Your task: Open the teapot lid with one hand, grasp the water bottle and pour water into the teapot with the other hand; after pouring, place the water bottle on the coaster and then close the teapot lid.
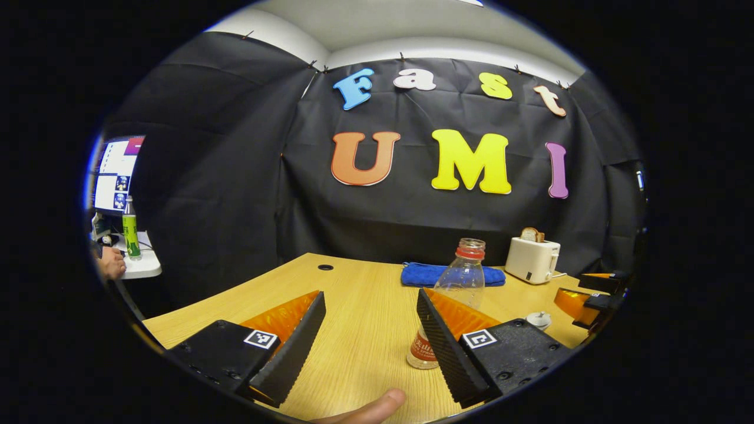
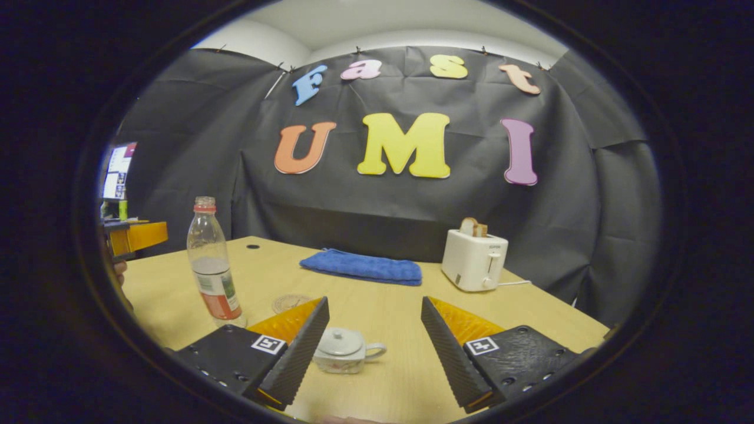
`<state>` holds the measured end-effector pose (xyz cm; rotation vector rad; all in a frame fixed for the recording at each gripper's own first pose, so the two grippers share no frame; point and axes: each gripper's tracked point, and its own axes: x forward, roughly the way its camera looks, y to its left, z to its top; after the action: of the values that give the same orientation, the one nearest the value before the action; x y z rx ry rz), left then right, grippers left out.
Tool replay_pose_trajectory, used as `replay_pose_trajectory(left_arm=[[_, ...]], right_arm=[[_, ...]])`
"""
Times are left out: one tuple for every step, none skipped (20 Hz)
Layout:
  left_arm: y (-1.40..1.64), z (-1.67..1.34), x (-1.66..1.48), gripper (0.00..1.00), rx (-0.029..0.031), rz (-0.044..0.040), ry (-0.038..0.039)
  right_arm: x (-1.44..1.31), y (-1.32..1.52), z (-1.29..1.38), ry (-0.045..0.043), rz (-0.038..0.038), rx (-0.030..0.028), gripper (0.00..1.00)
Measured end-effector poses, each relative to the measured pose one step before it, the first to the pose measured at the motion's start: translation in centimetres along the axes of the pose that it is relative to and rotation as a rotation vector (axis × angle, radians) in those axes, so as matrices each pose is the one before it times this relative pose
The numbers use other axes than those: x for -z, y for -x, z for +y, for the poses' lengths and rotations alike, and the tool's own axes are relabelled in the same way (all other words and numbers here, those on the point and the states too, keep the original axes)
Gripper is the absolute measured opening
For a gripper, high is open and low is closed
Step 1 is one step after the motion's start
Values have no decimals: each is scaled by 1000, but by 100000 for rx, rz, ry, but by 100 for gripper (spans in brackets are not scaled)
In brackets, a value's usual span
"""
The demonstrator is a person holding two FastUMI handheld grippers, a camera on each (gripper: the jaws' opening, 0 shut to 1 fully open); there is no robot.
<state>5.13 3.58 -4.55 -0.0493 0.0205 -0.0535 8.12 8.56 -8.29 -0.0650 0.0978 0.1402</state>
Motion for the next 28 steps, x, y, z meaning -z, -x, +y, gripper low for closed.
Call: replay_pose_trajectory(left_arm=[[120,-251,-35,98,797,-14,-919],[93,-403,-132,98,757,-386,-1203],[111,-281,-35,98,818,-284,-1428],[116,-368,0,98,789,13,-1297],[70,-252,119,98,861,268,-1091],[118,-445,43,98,1405,-113,-965],[256,-468,-23,98,1496,-178,-979],[169,-337,59,98,869,48,-918],[186,-281,73,98,776,226,-539],[-11,-235,222,98,822,421,-110],[97,-249,235,98,504,554,322],[33,-192,168,98,658,682,342],[-34,-40,268,98,385,512,250],[59,-145,155,98,250,441,133],[-24,-233,150,98,517,428,-67],[21,-224,107,98,452,289,-294],[-26,-204,88,98,377,175,-320],[-28,-209,214,98,628,261,-205],[-39,-263,158,98,672,248,-323],[-22,-226,181,98,345,341,-183],[-169,-141,298,98,492,549,-17],[-120,-142,170,98,404,369,57],[-138,-137,219,98,364,587,388],[-119,-351,385,98,1258,803,873],[-28,-408,272,98,863,448,802],[-108,-175,143,98,510,437,239],[-144,-46,185,98,94,629,-228],[-103,-68,125,98,185,438,-440]], right_arm=[[295,-311,476,-462,545,-868,95],[231,-279,247,-167,319,-532,94],[329,-288,324,226,690,-520,93],[373,-335,353,250,475,-498,90],[268,-278,96,6,516,-37,85],[399,-290,284,-207,628,-586,83],[390,-294,197,-282,1082,-334,78],[451,-234,379,74,1633,-1045,72],[501,-264,348,-97,1218,-508,66],[279,-162,346,-191,1365,-1429,60],[464,-158,-27,-695,1175,-88,57],[-215,-257,63,-1228,-235,-992,48],[-66,1,41,-465,70,201,43],[-19,-165,26,-18,560,-289,39],[191,-230,-54,-824,1141,-104,36],[70,-264,89,-1189,990,-993,34],[192,-238,153,-795,740,-842,32],[-20,-145,48,-55,-102,-666,33],[75,-280,36,608,-589,-602,33],[-107,80,-194,328,-296,240,30],[60,-369,24,935,-467,-259,16],[-283,48,-209,1790,-237,1109,16],[188,-172,-49,-360,-588,-201,1],[-30,-272,-62,452,26,-242,2],[-154,206,51,139,-187,-470,2],[-378,157,36,-641,-559,-232,2],[-520,251,-68,-710,-1325,-363,1],[-954,332,75,631,-2275,-188,1]])
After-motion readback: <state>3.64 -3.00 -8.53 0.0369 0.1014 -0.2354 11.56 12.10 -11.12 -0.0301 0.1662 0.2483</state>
